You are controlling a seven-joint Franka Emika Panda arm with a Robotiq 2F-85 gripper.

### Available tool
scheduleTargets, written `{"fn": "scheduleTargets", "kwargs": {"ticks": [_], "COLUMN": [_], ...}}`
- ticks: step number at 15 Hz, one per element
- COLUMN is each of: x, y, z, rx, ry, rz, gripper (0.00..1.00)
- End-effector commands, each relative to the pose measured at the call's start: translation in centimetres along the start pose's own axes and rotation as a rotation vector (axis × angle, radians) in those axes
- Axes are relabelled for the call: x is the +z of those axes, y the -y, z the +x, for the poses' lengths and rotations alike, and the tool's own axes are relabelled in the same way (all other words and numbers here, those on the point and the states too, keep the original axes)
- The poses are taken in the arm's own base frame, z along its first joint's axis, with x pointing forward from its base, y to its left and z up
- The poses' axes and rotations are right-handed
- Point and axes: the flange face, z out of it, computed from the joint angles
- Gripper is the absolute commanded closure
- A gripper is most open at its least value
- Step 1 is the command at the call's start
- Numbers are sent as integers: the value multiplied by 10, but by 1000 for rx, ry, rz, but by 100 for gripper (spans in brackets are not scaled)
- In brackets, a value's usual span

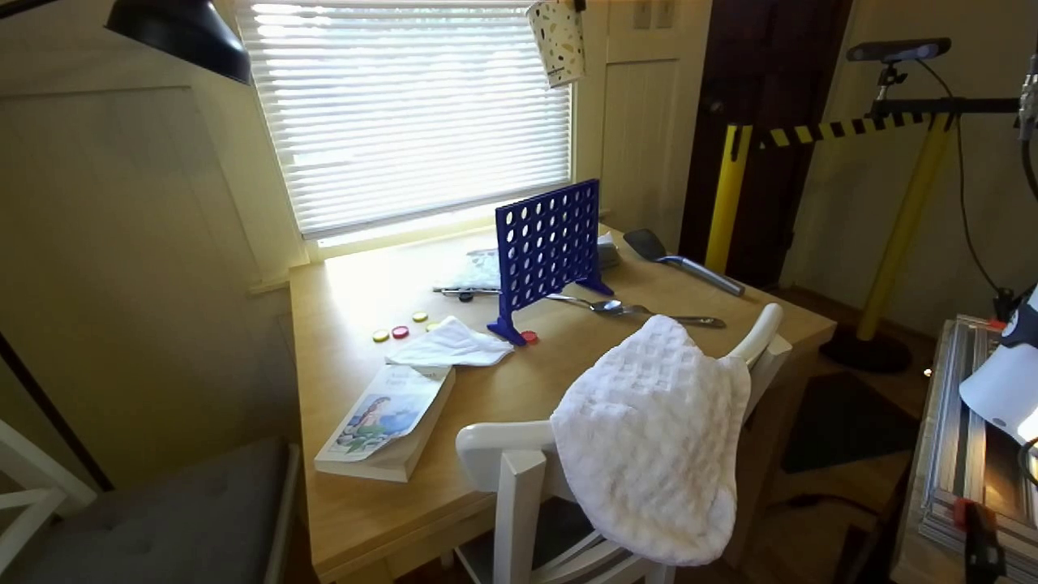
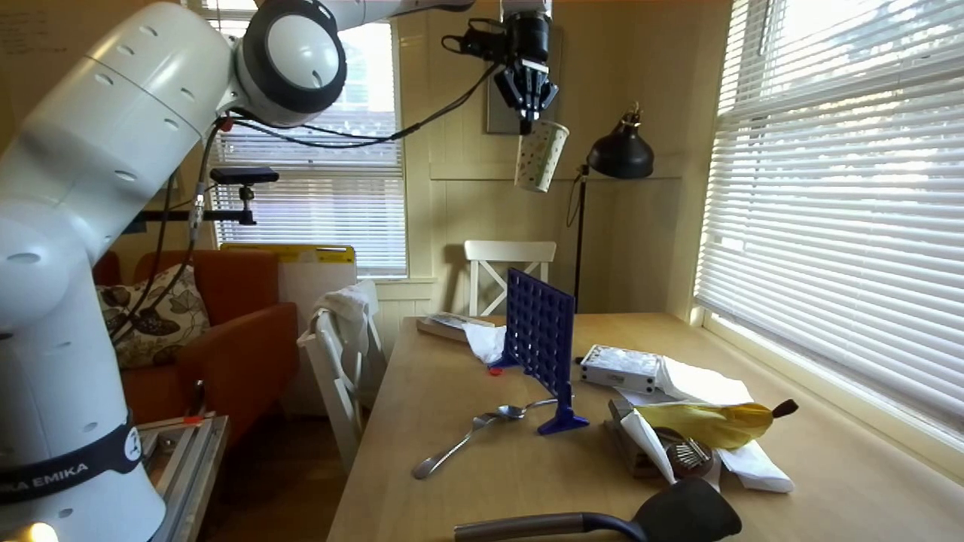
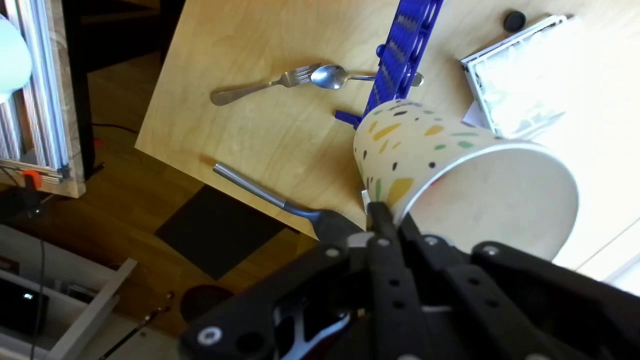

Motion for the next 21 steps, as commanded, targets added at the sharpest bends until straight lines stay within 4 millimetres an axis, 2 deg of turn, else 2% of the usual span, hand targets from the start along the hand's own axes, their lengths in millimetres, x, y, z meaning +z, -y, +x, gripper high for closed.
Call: {"fn": "scheduleTargets", "kwargs": {"ticks": [1, 3, 4, 6, 10, 15, 17, 20, 21], "x": [0, 0, 0, -4, -12, -1, 11, 34, 23], "y": [0, 0, -2, -4, -21, -53, -57, -57, -59], "z": [1, 0, 3, 29, 113, 220, 248, 267, 266], "rx": [2, 4, -72, -154, -245, -241, -258, -221, -235], "ry": [0, 2, -13, -29, -26, 34, 54, 85, 50], "rz": [0, 0, -8, 2, 16, -9, -11, -64, -39], "gripper": [96, 99, 99, 99, 99, 99, 99, 99, 99]}}
